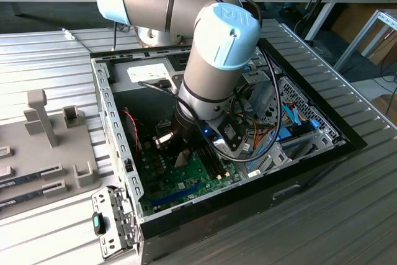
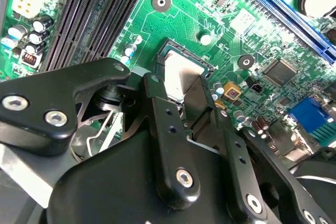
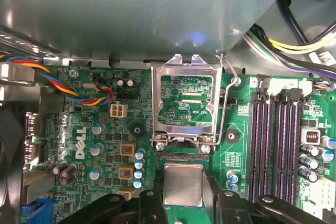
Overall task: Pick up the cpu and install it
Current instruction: 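Place the cpu into insertion slot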
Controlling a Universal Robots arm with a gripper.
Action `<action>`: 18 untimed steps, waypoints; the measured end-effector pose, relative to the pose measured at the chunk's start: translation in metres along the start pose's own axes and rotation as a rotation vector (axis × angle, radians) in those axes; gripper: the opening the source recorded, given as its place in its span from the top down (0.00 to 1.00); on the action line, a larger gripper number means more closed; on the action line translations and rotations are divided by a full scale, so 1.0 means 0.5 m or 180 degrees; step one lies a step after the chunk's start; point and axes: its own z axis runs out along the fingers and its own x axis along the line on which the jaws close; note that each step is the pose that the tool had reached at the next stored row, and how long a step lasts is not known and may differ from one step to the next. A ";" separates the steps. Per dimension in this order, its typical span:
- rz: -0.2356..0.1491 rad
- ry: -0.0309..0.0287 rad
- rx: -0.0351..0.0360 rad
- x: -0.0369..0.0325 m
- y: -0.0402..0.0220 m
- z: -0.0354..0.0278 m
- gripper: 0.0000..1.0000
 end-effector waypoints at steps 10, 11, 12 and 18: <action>0.0000 0.0000 -0.0002 0.000 0.006 0.000 0.64; 0.0000 0.0000 -0.0002 0.000 0.006 0.000 0.64; 0.0000 0.0000 -0.0002 0.000 0.006 0.000 0.63; 0.0000 0.0000 -0.0002 0.000 0.006 0.000 0.51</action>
